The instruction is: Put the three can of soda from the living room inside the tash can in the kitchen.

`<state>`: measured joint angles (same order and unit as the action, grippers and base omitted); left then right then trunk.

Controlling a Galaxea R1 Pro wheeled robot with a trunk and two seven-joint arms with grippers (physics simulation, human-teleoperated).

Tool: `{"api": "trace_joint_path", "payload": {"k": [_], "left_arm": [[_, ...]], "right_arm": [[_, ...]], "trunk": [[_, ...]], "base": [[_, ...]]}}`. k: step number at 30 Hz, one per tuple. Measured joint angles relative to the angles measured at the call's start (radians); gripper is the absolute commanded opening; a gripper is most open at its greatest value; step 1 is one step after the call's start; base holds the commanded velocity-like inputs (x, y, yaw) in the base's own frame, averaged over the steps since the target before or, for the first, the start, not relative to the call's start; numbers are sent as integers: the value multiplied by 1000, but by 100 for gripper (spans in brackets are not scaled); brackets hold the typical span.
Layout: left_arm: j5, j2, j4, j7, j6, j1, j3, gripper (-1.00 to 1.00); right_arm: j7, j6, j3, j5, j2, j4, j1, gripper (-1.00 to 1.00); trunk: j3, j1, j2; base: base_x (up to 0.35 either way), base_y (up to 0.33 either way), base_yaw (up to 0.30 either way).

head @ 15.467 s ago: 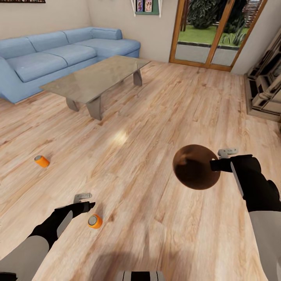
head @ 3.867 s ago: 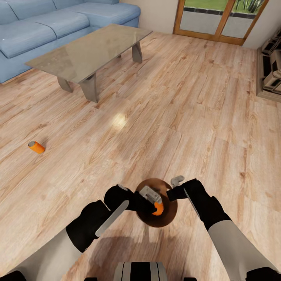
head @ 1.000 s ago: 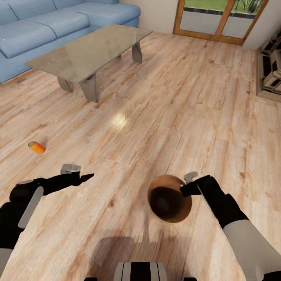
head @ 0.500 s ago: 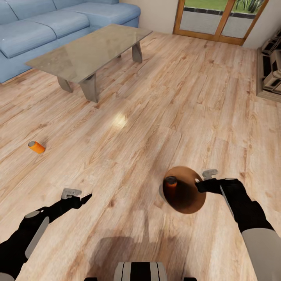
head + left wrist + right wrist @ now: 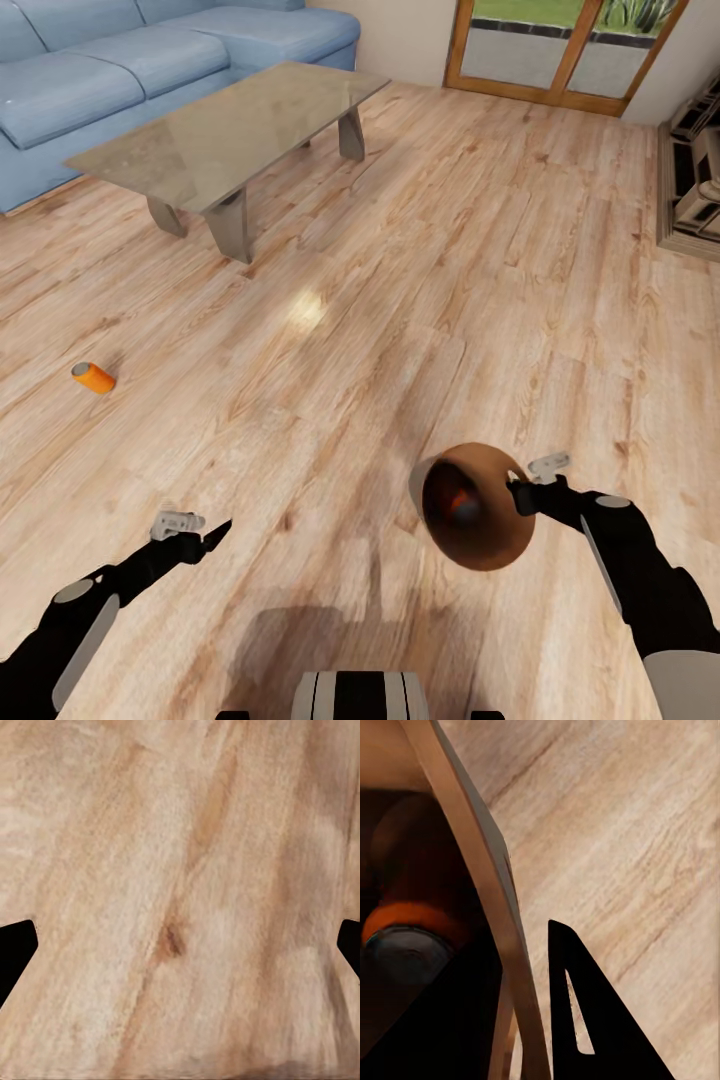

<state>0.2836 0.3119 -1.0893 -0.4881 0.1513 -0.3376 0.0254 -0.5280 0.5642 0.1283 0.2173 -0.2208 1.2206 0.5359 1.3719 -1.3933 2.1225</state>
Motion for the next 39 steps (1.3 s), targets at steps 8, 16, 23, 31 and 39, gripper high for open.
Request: {"api": "trace_joint_path", "payload": {"k": [8,16,23,31,39], "left_arm": [[-1,0,34,2,-5,30,2,100],[-1,0,44,3,-8,32,2,100],[-2,0,45,3,-8,32,1,100],[0,0,45,3,-6,32,2,100],[-1,0,45,2,-6,32,2,100]], "right_arm": [[-7,-118,75,-3,16,3,-41,-100],[-5,-134,91,-7,53,3,-45,-100],[-1,-135,91,-5,58,4,-45,-100],[-1,-134,91,-4,68,4,-45,-100],[1,-134,91,-5,76,4,-45,-100]], "trunk": [[-1,0,0],[-5,0,0],[-8,0,0],[-13,0,0],[-17,0,0]], "base": [[235,97,93],[288,183,226],[288,186,238],[286,180,239],[283,181,239]]}}
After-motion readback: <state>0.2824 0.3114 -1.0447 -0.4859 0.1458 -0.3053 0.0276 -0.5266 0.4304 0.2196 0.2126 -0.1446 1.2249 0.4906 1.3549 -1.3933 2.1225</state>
